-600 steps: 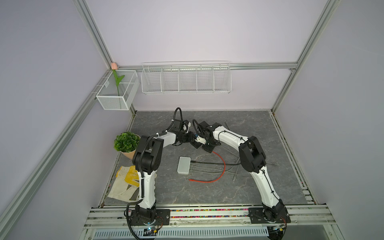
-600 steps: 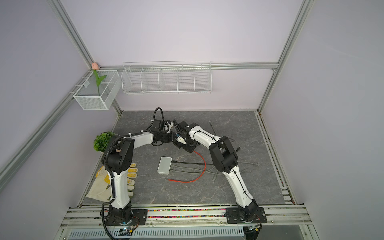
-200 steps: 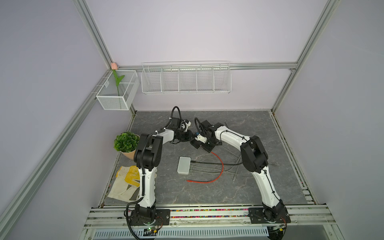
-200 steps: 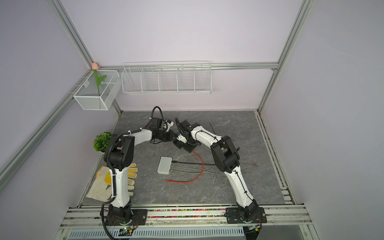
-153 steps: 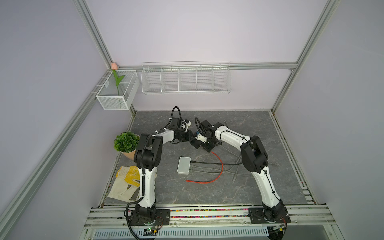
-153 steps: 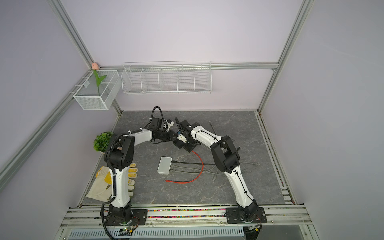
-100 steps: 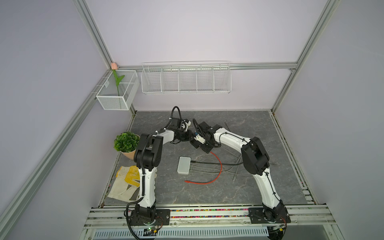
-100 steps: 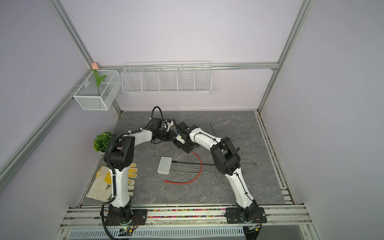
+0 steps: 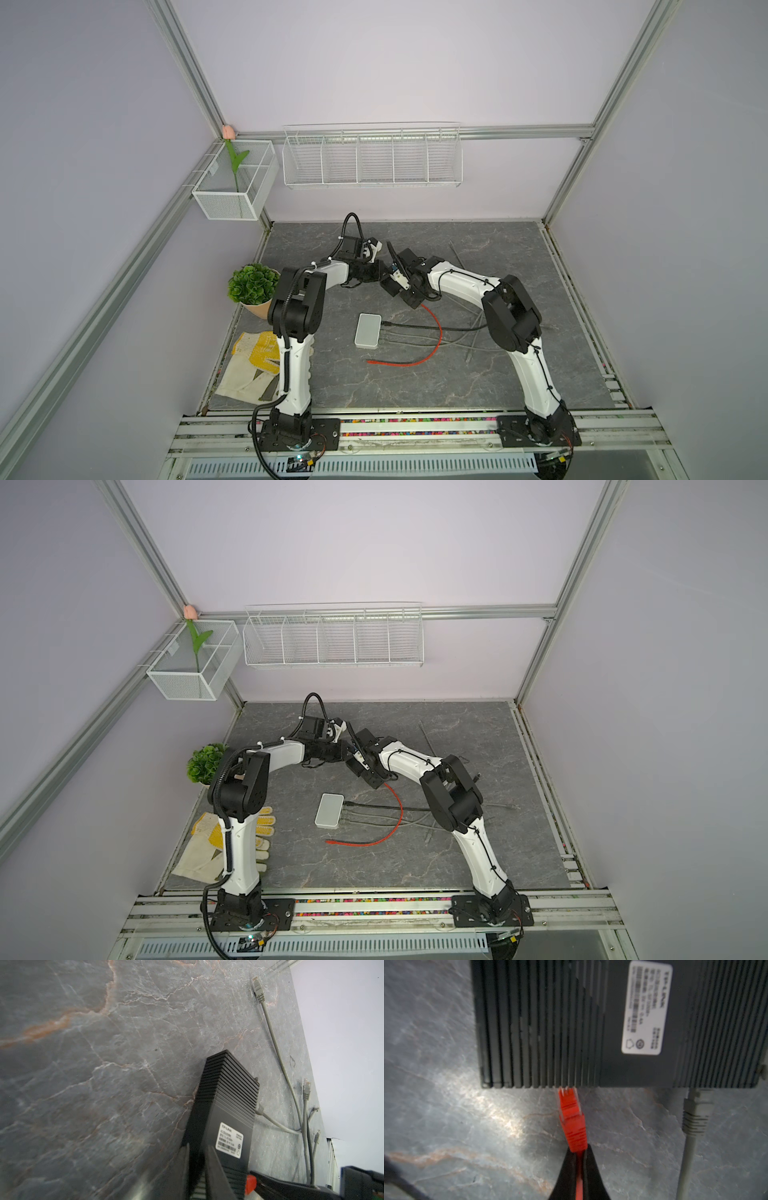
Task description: Insert the plug into the switch port
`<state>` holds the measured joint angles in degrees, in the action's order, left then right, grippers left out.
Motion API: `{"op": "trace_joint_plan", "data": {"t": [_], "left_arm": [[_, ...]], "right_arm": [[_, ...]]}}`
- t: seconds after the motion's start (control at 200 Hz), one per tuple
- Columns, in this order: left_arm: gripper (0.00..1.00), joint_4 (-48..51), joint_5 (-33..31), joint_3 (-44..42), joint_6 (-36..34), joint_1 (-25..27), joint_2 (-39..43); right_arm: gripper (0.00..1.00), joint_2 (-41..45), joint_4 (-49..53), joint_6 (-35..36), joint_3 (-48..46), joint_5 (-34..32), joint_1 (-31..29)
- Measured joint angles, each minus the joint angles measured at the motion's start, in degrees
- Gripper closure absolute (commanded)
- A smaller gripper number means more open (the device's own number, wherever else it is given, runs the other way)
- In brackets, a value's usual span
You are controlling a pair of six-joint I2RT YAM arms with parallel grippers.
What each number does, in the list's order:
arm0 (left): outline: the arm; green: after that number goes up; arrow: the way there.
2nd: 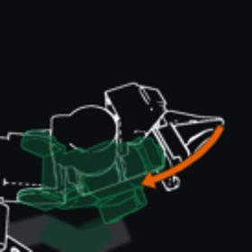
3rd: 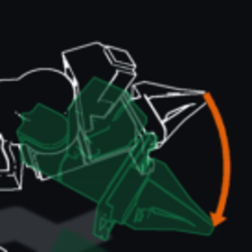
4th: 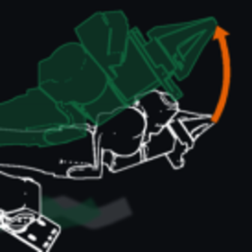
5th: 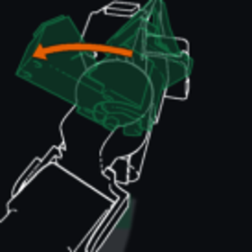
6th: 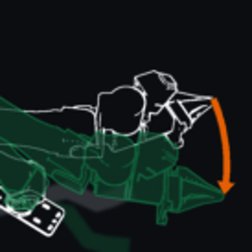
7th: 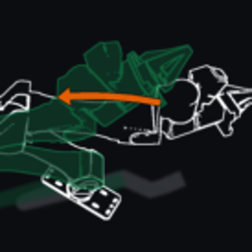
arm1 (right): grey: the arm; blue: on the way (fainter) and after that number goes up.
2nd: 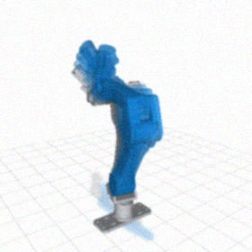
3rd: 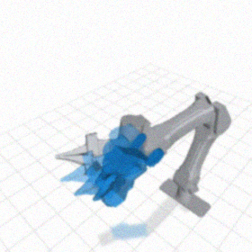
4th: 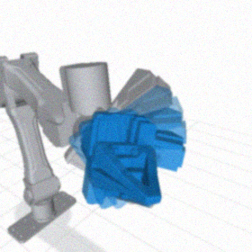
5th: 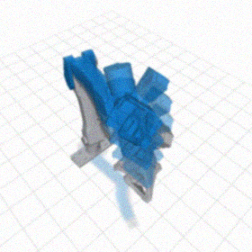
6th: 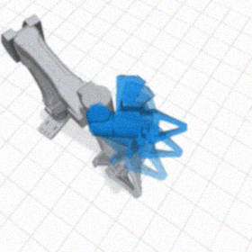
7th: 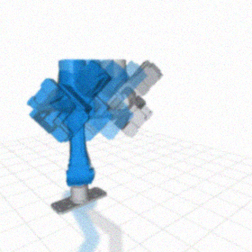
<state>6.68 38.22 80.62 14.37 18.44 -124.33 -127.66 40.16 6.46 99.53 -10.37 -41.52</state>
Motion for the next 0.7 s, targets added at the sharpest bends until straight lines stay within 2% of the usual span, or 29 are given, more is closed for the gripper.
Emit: {"op": "trace_joint_plan", "data": {"t": [0.7], "left_arm": [[0.85,-2.80,-1.16,-1.49,0.17,0.50,0.42]], "right_arm": [[0.94,2.19,-3.54,-3.76,-2.84,0.79,-0.72]]}}
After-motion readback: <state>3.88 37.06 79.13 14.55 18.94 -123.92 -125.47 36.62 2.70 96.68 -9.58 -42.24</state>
